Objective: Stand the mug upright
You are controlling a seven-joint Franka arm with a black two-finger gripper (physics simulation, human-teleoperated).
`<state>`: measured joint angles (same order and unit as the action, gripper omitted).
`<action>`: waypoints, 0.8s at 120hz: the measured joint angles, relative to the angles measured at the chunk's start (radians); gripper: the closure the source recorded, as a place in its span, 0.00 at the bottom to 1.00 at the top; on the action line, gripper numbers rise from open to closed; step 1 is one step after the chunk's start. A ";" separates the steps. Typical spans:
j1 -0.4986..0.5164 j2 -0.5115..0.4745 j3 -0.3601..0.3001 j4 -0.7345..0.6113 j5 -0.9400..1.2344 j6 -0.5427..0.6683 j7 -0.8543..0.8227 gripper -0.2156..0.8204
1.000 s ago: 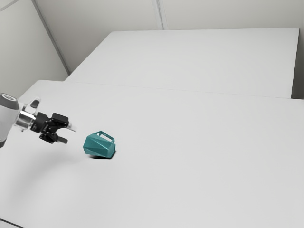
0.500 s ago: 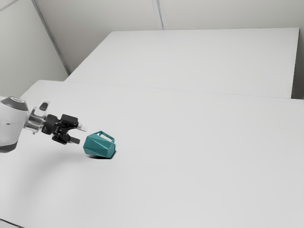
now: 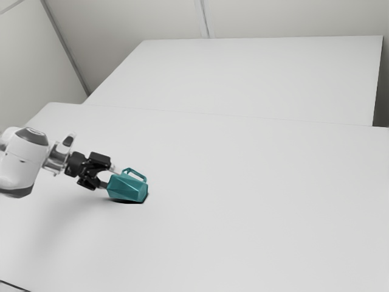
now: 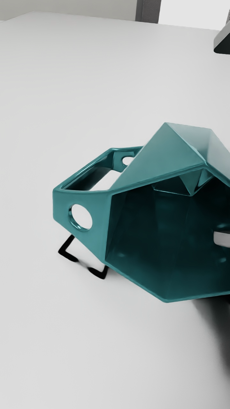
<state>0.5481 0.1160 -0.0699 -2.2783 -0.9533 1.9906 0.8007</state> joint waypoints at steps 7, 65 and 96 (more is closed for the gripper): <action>0.000 0.003 -0.006 0.000 -0.004 0.005 0.000 0.22; 0.000 0.003 -0.019 0.001 -0.012 0.035 0.000 0.67; -0.001 -0.005 -0.028 0.009 -0.011 0.042 -0.002 0.85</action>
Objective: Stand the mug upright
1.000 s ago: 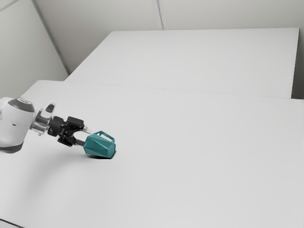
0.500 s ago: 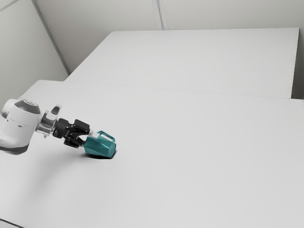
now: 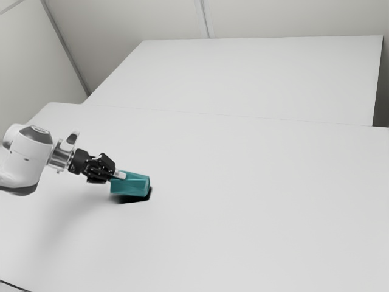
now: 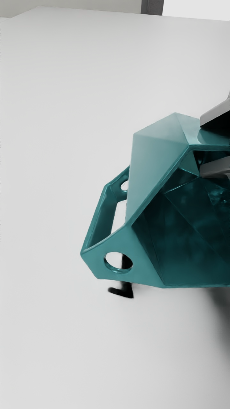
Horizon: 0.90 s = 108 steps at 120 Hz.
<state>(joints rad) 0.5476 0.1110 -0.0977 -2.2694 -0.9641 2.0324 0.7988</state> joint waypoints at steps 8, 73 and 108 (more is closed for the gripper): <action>0.002 -0.004 -0.006 0.004 0.001 0.002 -0.001 0.89; -0.039 -0.067 -0.088 0.168 0.167 -0.008 -0.070 0.96; -0.038 -0.073 -0.187 0.319 0.539 -0.081 -0.251 0.97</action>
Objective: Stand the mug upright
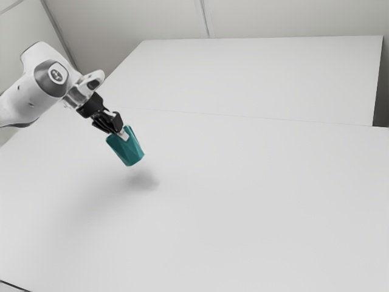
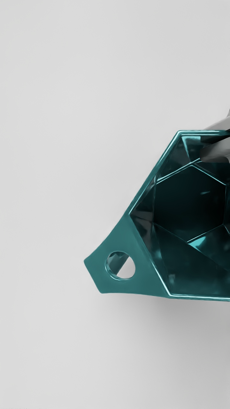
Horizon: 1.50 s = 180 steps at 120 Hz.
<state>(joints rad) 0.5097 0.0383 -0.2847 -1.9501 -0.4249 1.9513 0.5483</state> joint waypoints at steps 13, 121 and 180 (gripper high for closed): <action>-0.023 0.004 -0.025 0.010 0.098 -0.014 -0.080 0.97; -0.126 0.071 -0.162 -0.023 0.494 0.105 -0.694 0.97; -0.143 0.076 -0.197 -0.118 0.652 0.251 -0.958 0.96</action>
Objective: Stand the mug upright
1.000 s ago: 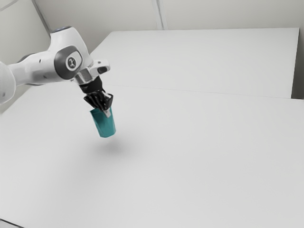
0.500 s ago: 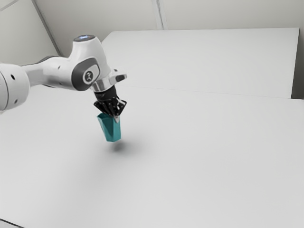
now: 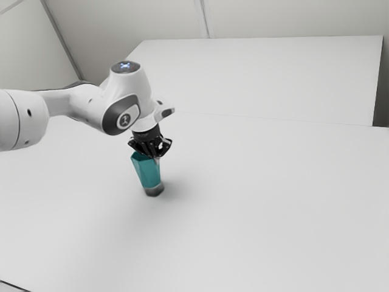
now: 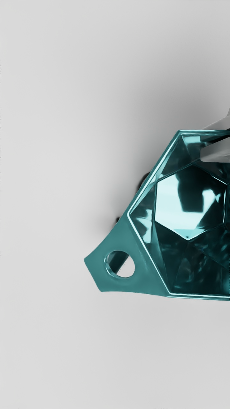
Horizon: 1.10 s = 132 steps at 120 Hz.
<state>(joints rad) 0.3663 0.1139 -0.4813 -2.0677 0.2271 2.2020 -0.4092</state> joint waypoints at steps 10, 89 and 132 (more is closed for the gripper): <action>-0.007 0.008 -0.003 -0.001 0.015 0.009 -0.039 0.96; -0.016 -0.009 -0.006 0.012 0.012 0.024 -0.241 0.38; -0.080 -0.025 0.095 0.327 -0.129 -0.338 -0.150 0.24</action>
<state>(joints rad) 0.2860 0.0887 -0.3868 -1.7402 0.0979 1.8639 -0.5591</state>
